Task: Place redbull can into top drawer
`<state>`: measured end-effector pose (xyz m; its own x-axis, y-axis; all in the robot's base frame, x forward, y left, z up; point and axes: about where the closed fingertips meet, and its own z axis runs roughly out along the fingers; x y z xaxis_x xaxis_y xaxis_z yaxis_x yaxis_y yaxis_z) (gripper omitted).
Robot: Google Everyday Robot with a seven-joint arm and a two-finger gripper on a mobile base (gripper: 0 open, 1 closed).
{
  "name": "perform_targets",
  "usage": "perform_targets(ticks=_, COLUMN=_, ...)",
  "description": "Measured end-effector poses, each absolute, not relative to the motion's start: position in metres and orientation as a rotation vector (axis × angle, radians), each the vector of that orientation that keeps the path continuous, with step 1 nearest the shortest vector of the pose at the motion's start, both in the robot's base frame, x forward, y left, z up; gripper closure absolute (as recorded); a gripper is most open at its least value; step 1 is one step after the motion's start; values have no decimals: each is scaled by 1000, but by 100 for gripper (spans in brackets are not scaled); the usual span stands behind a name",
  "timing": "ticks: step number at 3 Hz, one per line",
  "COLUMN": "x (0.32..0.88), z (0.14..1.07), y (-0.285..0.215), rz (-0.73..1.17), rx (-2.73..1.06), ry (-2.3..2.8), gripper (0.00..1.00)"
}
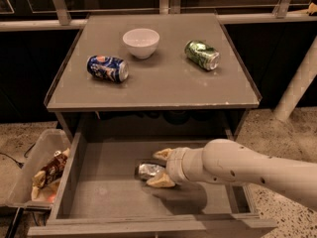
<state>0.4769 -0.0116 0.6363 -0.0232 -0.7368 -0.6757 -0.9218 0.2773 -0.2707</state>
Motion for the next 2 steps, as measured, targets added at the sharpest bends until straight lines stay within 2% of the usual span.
perform_targets(ticks=1, x=477, z=636, y=-12, rz=314, rx=-1505, ry=1802, gripper=0)
perform_targets(ticks=2, x=477, z=636, y=-12, rz=314, rx=-1505, ry=1802, gripper=0)
